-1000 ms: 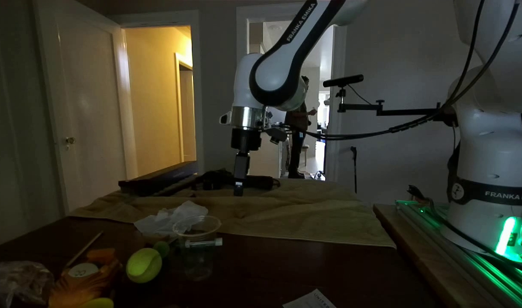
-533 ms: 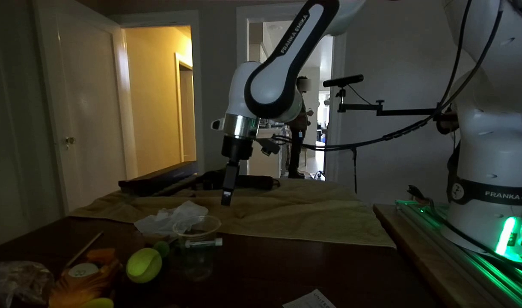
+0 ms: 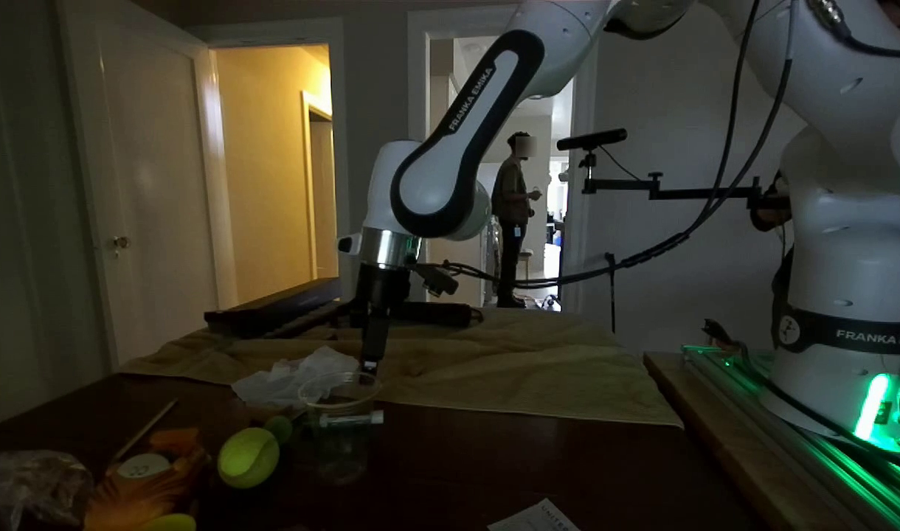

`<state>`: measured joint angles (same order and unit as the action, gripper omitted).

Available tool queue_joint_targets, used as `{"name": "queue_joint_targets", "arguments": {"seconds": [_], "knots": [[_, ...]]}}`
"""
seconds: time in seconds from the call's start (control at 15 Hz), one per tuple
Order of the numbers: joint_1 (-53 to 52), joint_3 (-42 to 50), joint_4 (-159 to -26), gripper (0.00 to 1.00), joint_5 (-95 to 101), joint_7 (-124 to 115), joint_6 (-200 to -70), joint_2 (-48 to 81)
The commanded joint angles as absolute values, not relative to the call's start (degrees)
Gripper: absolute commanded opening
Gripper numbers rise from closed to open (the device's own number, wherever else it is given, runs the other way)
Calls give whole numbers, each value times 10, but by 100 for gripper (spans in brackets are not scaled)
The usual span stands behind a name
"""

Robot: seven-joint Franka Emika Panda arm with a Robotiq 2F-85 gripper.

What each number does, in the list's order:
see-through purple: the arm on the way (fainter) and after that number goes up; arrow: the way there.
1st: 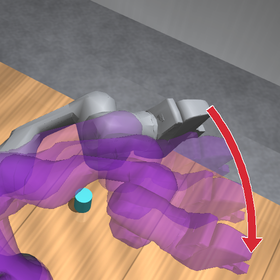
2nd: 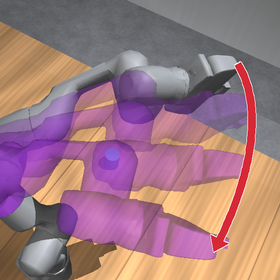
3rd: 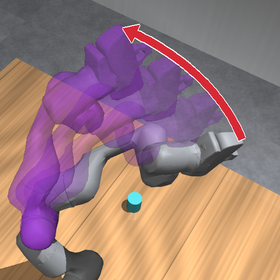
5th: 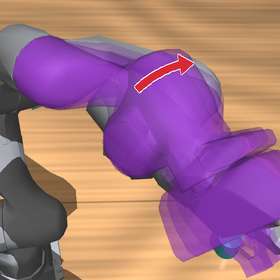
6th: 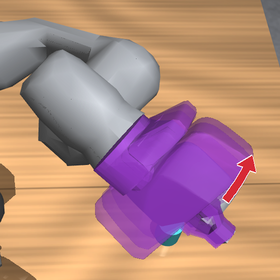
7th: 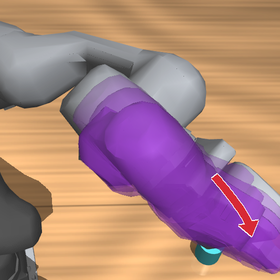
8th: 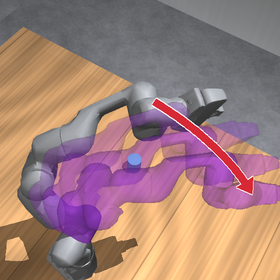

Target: Put the marker inside the clear cup

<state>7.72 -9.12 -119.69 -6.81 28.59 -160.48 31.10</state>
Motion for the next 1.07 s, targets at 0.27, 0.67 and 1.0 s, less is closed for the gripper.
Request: {"name": "queue_joint_targets", "arguments": {"seconds": [0.27, 0.67, 1.0], "knots": [[87, -101, -1196, 100, -55, 269, -1626, 321], [70, -87, -1152, 100, -30, 250, -1606, 372], [60, -86, -1111, 100, -18, 235, -1601, 410]]}}
